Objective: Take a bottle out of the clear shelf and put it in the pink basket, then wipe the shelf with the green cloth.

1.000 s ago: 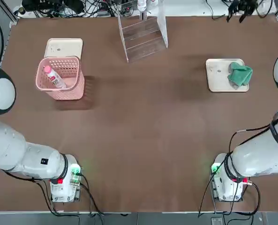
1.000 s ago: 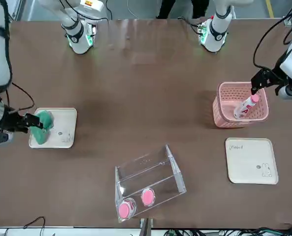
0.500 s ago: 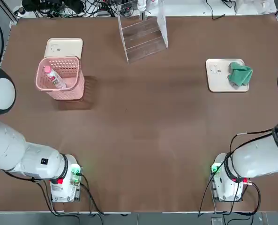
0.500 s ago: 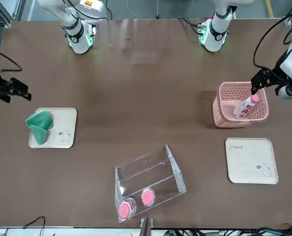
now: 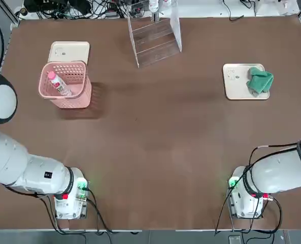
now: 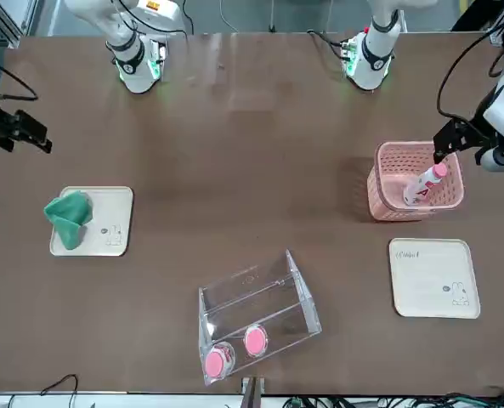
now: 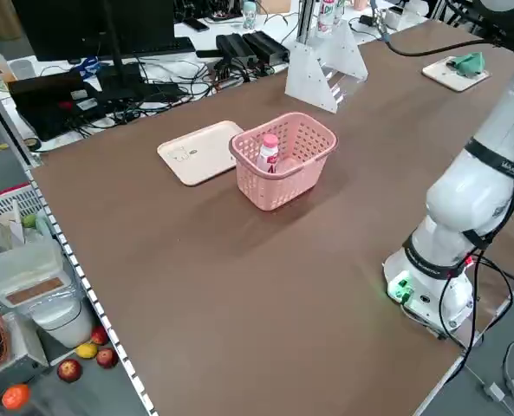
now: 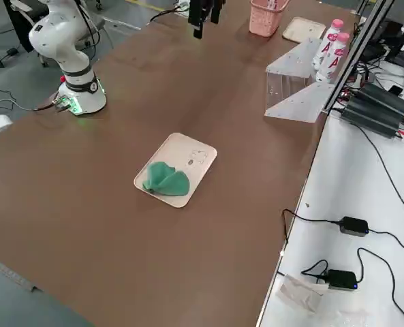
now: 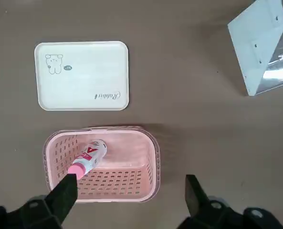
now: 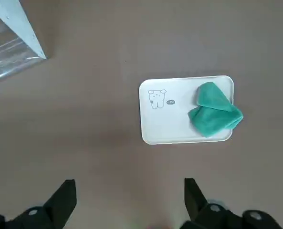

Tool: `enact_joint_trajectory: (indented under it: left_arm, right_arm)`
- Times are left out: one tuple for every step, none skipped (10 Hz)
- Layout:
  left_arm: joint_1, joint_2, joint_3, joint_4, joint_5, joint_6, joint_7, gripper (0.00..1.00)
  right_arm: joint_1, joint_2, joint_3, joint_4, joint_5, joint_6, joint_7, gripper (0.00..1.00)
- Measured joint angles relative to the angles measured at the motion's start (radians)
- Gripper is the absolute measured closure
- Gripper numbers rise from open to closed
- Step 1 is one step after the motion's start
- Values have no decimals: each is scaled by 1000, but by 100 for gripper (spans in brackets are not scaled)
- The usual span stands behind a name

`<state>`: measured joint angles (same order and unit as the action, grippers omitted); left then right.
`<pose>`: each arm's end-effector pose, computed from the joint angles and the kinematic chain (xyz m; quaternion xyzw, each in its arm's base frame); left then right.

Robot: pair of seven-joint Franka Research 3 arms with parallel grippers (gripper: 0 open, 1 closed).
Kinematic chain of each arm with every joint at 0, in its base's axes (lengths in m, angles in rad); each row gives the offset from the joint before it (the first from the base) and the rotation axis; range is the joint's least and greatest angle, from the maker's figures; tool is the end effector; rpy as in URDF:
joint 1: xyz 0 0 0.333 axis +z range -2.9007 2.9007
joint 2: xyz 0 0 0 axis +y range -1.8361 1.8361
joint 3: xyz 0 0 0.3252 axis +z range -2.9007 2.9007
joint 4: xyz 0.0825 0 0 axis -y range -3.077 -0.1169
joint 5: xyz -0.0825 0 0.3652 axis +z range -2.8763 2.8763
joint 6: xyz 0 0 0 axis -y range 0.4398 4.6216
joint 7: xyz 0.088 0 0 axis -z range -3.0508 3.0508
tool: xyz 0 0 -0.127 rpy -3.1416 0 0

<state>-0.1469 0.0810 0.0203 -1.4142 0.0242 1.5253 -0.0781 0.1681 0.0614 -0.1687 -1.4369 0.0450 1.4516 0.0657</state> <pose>0.5541 -0.0679 0.6361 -0.9995 0.0236 -0.0163 0.0113 0.5423 0.0091 0.6308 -0.9991 0.0309 0.0235 0.0165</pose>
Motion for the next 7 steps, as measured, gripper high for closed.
enact_joint_trajectory:
  left_arm:
    - [0,0,0,0,0,0,0,0]
    - [0,0,0,0,0,0,0,0]
    - [0,0,0,0,0,0,0,0]
    - [0,0,0,0,0,0,0,0]
    - [0,0,0,0,0,0,0,0]
    - [-1,0,0,0,0,0,1,0]
    - [-1,0,-1,0,0,0,1,0]
  right_arm:
    - [0,-14,1,-50,-5,39,0,0]
    - [0,-23,3,-75,-10,55,0,0]
    - [1,-29,9,-80,-12,55,0,0]
    - [4,-34,16,-80,-13,55,0,0]
    - [7,-39,19,-80,-14,55,1,0]
    - [7,-41,20,-80,-14,54,1,0]
    - [7,-42,19,-80,-15,52,2,0]
